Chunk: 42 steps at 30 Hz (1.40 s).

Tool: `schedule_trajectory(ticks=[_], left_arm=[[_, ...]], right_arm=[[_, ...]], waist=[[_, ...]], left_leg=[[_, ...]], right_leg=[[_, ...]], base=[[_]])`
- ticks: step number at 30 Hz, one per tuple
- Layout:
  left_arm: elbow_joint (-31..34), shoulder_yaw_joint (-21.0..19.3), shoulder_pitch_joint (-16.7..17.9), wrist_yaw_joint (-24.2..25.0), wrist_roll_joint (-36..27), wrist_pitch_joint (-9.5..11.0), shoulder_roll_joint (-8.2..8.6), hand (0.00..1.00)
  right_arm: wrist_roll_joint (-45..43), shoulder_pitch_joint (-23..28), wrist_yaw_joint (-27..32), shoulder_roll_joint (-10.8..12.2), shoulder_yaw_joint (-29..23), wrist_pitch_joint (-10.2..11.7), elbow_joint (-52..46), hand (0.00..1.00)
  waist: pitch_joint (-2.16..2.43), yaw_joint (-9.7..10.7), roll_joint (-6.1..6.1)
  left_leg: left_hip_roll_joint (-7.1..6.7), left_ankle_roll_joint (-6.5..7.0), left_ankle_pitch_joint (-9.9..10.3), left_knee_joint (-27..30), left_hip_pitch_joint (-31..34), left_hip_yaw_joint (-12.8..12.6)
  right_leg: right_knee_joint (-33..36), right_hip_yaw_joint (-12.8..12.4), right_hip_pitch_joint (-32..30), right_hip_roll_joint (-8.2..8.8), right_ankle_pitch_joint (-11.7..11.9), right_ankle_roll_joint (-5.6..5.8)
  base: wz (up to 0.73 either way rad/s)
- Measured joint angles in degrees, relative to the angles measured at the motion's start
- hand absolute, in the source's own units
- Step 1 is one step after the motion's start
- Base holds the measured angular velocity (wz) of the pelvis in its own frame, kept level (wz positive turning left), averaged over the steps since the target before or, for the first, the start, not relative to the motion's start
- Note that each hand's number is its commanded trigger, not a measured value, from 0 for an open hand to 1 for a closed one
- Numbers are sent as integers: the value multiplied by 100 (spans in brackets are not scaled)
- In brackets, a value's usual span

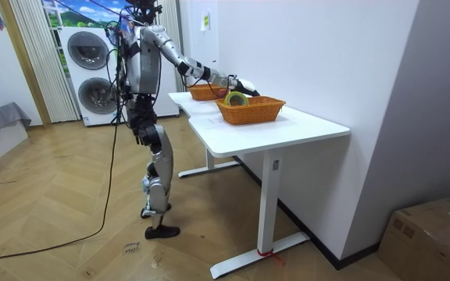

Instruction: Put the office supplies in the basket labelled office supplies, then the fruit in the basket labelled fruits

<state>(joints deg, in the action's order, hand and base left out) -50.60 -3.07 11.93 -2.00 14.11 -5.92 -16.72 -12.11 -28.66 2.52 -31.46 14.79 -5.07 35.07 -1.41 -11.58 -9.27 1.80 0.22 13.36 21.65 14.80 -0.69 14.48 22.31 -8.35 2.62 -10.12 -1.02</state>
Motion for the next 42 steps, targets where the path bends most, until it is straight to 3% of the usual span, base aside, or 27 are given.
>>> schedule_trajectory(ticks=[18,28,32,35,42], left_arm=[[238,35,-4,-30,-20,9,0,0],[-69,102,-114,44,-14,7,-10,0],[-70,103,-146,55,-6,4,-25,0],[-71,101,-182,129,-3,7,-52,0],[-136,103,-262,271,6,5,-64,0]], right_arm=[[-416,0,-163,-34,20,13,-8,0],[-634,1,-863,-123,241,2,73,0],[-611,1,-1219,-323,423,2,142,0],[-612,2,-1445,-334,427,-9,286,0],[-590,1,-1778,-335,429,-98,437,0]], waist=[[9,-143,-12],[-17,-179,29],[12,-242,-15],[51,-293,-80],[54,-331,-136]], left_leg=[[44,0,-3,76,51,12],[27,-7,-7,0,-89,15],[43,-9,-9,-1,-96,11],[43,-10,-9,0,-98,5],[40,-8,-9,22,-91,44]], right_leg=[[54,111,-13,9,5,-9],[30,151,140,-1,8,-14],[34,155,138,-2,9,-15],[30,156,144,-4,11,-18],[24,195,162,4,18,-27]], base=[[1],[0],[0],[0],[1]])
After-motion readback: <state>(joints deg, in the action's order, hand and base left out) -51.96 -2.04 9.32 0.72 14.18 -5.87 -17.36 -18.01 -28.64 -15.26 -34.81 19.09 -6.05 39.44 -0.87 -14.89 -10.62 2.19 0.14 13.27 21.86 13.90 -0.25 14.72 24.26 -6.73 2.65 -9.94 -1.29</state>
